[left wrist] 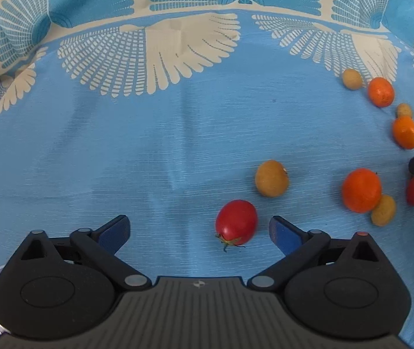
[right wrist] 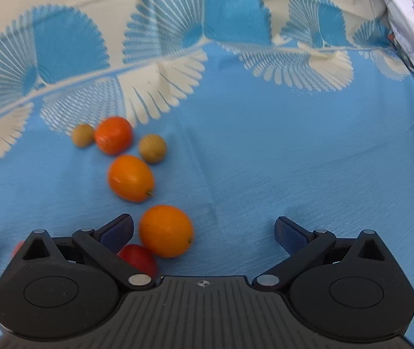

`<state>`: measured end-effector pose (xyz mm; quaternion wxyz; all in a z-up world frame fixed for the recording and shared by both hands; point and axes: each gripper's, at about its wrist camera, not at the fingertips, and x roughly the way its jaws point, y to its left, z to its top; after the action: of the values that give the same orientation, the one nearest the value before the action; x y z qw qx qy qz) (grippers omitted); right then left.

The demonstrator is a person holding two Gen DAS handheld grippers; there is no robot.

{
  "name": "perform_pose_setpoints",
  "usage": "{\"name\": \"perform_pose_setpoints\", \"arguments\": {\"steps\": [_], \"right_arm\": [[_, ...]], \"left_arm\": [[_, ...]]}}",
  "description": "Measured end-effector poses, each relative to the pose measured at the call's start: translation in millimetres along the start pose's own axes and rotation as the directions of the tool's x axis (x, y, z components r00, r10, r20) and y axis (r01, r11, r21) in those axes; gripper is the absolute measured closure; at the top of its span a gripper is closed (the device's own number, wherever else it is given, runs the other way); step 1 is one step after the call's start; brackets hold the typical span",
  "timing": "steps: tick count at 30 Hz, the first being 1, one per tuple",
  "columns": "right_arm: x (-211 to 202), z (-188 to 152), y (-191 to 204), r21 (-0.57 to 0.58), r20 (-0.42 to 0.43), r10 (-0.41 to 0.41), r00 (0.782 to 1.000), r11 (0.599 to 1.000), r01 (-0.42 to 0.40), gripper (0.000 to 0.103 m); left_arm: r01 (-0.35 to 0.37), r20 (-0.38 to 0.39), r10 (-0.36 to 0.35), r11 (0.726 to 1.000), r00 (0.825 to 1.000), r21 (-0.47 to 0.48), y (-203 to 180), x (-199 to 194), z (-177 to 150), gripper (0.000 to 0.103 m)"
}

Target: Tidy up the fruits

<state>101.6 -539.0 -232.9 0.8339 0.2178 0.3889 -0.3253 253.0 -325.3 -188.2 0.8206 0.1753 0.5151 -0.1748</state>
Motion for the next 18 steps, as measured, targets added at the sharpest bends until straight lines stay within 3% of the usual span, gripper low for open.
{"name": "perform_pose_setpoints", "arguments": {"steps": [1, 2, 3, 4, 7, 10, 12, 15, 18], "right_arm": [[-1.4, -0.6, -1.0, -0.006, 0.001, 0.000, 1.000, 1.000, 0.000, 0.002], [-4.4, -0.9, -1.7, -0.013, 0.001, -0.001, 1.000, 1.000, 0.001, 0.006], [-8.5, -1.1, -3.4, -0.007, -0.003, 0.008, 1.000, 1.000, -0.008, 0.010], [-12.6, -0.8, -4.7, 0.000, -0.010, 0.025, 1.000, 1.000, -0.025, 0.023], [-20.4, -0.3, -1.6, -0.019, -0.020, 0.086, 0.996, 0.996, -0.087, 0.064], [-24.1, 1.0, 1.7, -0.043, -0.018, 0.077, 0.997, 0.996, -0.077, 0.063], [-29.1, 1.0, -6.4, 0.011, -0.006, 0.101, 0.995, 0.995, -0.101, 0.064], [-47.7, 1.2, -17.1, 0.045, 0.047, 0.089, 0.995, 0.995, -0.091, 0.064], [-74.6, -2.0, -28.1, 0.051, 0.101, 0.085, 0.991, 0.995, -0.091, 0.063]], "left_arm": [[0.020, 0.004, -0.020, 1.000, 1.000, -0.015, 1.8, -2.2, -0.7, 0.027], [0.050, -0.007, -0.050, 0.998, 0.999, -0.029, 3.4, -3.3, -0.6, 0.038], [0.079, -0.025, -0.080, 0.996, 0.997, -0.044, 4.5, -3.8, -0.5, 0.059], [0.100, -0.027, -0.102, 0.993, 0.994, -0.057, 4.5, -5.4, -0.8, 0.070], [0.100, 0.009, -0.099, 0.994, 0.995, -0.035, -0.3, -13.0, -4.7, 0.075], [0.103, 0.048, -0.102, 0.994, 0.994, -0.021, -2.3, -25.5, -9.0, 0.076], [0.110, 0.076, -0.109, 0.994, 0.991, -0.016, -2.3, -36.4, -11.0, 0.077], [0.129, 0.108, -0.128, 0.992, 0.986, -0.009, -2.1, -53.0, -14.6, 0.094], [0.141, 0.120, -0.140, 0.990, 0.983, -0.004, -4.9, -65.5, -20.4, 0.094]]}}
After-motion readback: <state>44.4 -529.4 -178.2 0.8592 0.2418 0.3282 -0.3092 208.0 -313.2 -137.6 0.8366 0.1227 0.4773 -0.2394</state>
